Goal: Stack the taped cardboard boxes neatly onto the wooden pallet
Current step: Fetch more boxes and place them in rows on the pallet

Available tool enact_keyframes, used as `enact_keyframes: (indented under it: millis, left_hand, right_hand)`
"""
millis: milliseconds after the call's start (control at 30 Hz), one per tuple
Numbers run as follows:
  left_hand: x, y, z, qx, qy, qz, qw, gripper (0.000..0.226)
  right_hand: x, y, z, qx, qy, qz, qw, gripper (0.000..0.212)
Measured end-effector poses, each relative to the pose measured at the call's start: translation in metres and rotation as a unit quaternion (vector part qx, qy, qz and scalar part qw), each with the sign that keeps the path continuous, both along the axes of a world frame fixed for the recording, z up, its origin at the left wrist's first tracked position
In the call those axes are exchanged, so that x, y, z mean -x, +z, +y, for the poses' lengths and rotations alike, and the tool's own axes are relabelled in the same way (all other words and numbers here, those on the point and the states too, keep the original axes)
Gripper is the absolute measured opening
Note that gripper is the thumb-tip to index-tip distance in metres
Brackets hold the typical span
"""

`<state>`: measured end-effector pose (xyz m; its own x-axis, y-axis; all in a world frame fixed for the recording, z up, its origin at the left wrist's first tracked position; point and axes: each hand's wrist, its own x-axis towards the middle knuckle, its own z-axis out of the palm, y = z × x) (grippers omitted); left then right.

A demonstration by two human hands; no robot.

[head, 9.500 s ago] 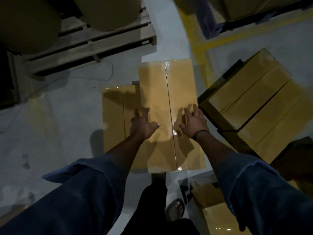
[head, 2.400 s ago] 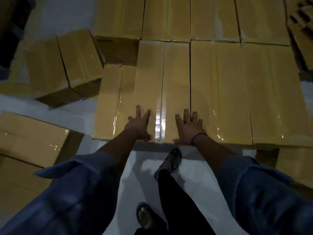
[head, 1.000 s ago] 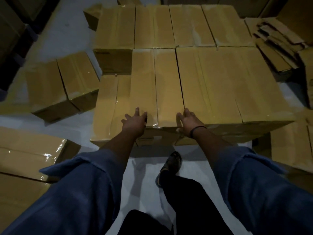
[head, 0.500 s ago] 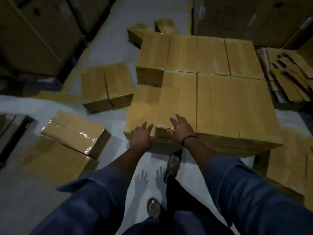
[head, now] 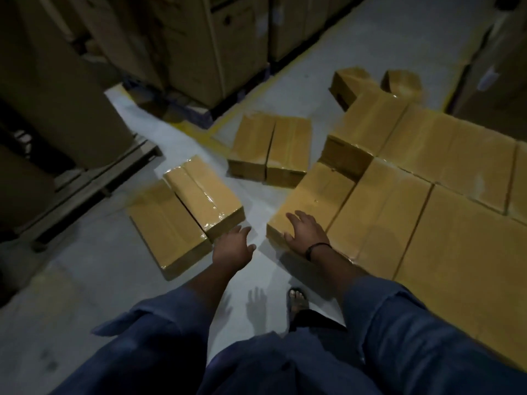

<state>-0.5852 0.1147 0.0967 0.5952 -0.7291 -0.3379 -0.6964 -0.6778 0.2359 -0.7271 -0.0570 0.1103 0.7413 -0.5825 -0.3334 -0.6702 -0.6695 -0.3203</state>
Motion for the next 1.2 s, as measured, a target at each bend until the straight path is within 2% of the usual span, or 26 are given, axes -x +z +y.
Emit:
enact_keyframes:
  millis: [433,733,933,1200]
  left_hand:
    - [-0.056,0.021,-0.025,0.036,0.205,-0.016,0.978,0.057]
    - [-0.105,0.013,-0.016,0.034,0.302,-0.001,0.953,0.058]
    - [-0.181,-0.007,-0.005,0.032,0.318,0.011,0.947,0.058]
    - [-0.32,-0.029,-0.008,0.02,0.293,0.048,0.955,0.058]
  right_hand:
    - [-0.123,0.014,-0.069,0.008,0.2,-0.004,0.98,0.064]
    - [-0.206,0.0,-0.08,-0.005,0.27,0.019,0.963,0.061]
    - [-0.287,-0.02,-0.077,-0.005,0.287,0.048,0.957,0.061]
    - [-0.404,-0.036,-0.081,-0.001,0.251,0.084,0.964,0.059]
